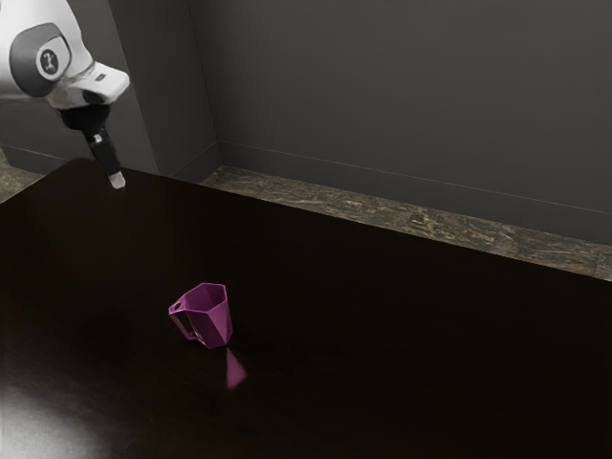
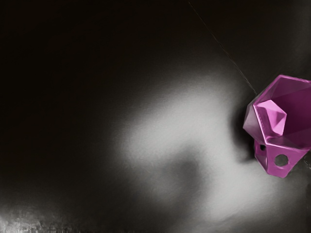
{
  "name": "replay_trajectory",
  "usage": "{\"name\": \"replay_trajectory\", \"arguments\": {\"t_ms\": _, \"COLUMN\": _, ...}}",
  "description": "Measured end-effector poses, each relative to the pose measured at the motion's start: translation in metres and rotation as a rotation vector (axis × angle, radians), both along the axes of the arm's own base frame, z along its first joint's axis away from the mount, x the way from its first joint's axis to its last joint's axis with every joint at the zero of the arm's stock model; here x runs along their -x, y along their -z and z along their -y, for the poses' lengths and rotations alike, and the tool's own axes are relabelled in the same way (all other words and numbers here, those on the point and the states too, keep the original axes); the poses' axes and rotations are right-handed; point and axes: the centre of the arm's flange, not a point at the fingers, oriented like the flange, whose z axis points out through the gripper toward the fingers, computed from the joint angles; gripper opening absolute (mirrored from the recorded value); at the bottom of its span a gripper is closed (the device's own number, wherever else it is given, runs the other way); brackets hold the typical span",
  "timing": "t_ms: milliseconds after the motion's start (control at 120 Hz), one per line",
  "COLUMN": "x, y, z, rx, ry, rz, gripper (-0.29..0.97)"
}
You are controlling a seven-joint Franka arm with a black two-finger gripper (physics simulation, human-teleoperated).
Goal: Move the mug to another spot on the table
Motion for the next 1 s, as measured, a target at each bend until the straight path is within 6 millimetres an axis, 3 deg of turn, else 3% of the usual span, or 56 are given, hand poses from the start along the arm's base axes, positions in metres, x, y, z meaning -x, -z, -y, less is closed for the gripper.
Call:
{"name": "replay_trajectory", "arguments": {"t_ms": 133, "x": -0.008, "y": -0.054, "z": 0.041, "rx": 0.005, "ry": -0.11, "rz": -0.008, "gripper": 0.68}}
{"name": "replay_trajectory", "arguments": {"t_ms": 192, "x": -0.008, "y": -0.066, "z": 0.065, "rx": 0.011, "ry": -0.141, "rz": -0.025, "gripper": 0.68}}
{"name": "replay_trajectory", "arguments": {"t_ms": 475, "x": -0.002, "y": -0.064, "z": 0.222, "rx": 0.019, "ry": -0.13, "rz": -0.137, "gripper": 0.68}}
{"name": "replay_trajectory", "arguments": {"t_ms": 608, "x": 0.016, "y": -0.067, "z": 0.296, "rx": 0.009, "ry": -0.078, "rz": -0.155, "gripper": 0.68}}
{"name": "replay_trajectory", "arguments": {"t_ms": 683, "x": 0.033, "y": -0.081, "z": 0.322, "rx": 0.005, "ry": -0.062, "rz": -0.144, "gripper": 0.68}}
{"name": "replay_trajectory", "arguments": {"t_ms": 717, "x": 0.038, "y": -0.088, "z": 0.321, "rx": 0.007, "ry": -0.079, "rz": -0.137, "gripper": 0.68}}
{"name": "replay_trajectory", "arguments": {"t_ms": 750, "x": 0.036, "y": -0.092, "z": 0.305, "rx": 0.01, "ry": -0.124, "rz": -0.135, "gripper": 0.68}}
{"name": "replay_trajectory", "arguments": {"t_ms": 850, "x": 0.018, "y": -0.097, "z": 0.213, "rx": 0.024, "ry": -0.343, "rz": -0.131, "gripper": 0.68}}
{"name": "replay_trajectory", "arguments": {"t_ms": 900, "x": 0.015, "y": -0.098, "z": 0.177, "rx": 0.029, "ry": -0.429, "rz": -0.129, "gripper": 0.68}}
{"name": "replay_trajectory", "arguments": {"t_ms": 950, "x": 0.014, "y": -0.098, "z": 0.158, "rx": 0.034, "ry": -0.483, "rz": -0.131, "gripper": 0.68}}
{"name": "replay_trajectory", "arguments": {"t_ms": 1000, "x": 0.013, "y": -0.096, "z": 0.15, "rx": 0.038, "ry": -0.513, "rz": -0.136, "gripper": 0.68}}
